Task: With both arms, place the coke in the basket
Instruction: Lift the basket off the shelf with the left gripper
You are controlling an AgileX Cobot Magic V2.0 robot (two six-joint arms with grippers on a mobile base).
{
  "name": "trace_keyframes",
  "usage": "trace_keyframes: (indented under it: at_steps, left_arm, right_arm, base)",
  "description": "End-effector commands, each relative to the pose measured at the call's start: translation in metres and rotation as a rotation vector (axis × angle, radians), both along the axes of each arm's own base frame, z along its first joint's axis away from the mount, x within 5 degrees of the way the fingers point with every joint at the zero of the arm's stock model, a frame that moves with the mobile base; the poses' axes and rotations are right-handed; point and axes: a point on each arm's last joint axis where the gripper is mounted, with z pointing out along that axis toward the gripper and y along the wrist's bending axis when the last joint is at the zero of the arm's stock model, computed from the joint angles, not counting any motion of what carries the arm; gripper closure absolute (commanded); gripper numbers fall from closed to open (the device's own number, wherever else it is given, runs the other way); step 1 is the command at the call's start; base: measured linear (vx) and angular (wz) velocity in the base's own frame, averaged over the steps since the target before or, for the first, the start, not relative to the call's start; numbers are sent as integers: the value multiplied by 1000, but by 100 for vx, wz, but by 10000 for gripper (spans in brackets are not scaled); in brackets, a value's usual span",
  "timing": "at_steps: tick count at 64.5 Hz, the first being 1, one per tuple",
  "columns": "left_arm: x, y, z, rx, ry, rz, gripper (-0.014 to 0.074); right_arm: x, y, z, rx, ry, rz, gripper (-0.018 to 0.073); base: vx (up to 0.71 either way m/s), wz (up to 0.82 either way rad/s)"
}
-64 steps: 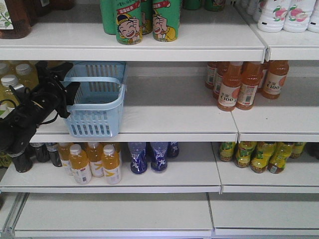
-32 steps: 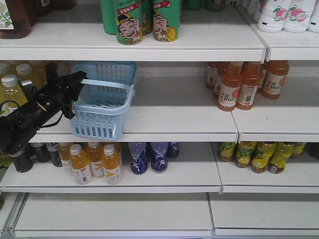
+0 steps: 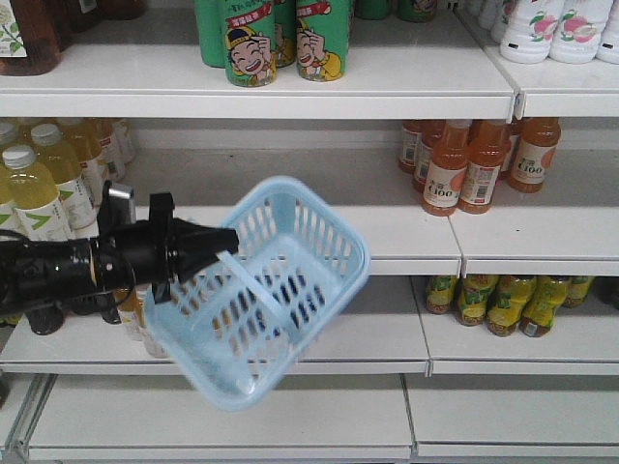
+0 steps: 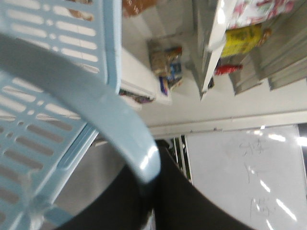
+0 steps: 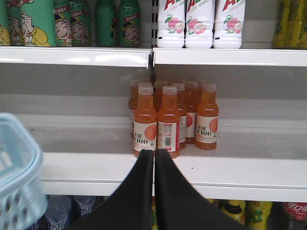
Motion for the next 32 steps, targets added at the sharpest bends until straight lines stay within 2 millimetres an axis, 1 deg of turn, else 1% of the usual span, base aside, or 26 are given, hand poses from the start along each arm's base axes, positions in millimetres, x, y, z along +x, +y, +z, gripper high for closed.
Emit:
trace_keyframes:
  at_steps: [1, 6, 12, 21, 32]
  left_arm:
    - [-41, -16, 40, -171, -82, -182, 604]
    - [-63, -25, 43, -161, -73, -231, 604]
    - [-84, -33, 51, -155, -94, -284, 604]
    - [-108, -47, 76, -149, -185, -376, 604]
    - [-132, -52, 106, -169, -300, -425, 604]
  right_arm:
    - [-1, 0, 2, -12, -71, 1, 564]
    - [-1, 0, 2, -12, -71, 1, 564]
    - [-1, 0, 2, -12, -71, 1, 564]
    - [-1, 0, 2, -12, -71, 1, 564]
    - [-1, 0, 2, -12, -71, 1, 564]
  base:
    - [0, 0]
    - [0, 0]
    - [0, 0]
    - [0, 0]
    - [0, 0]
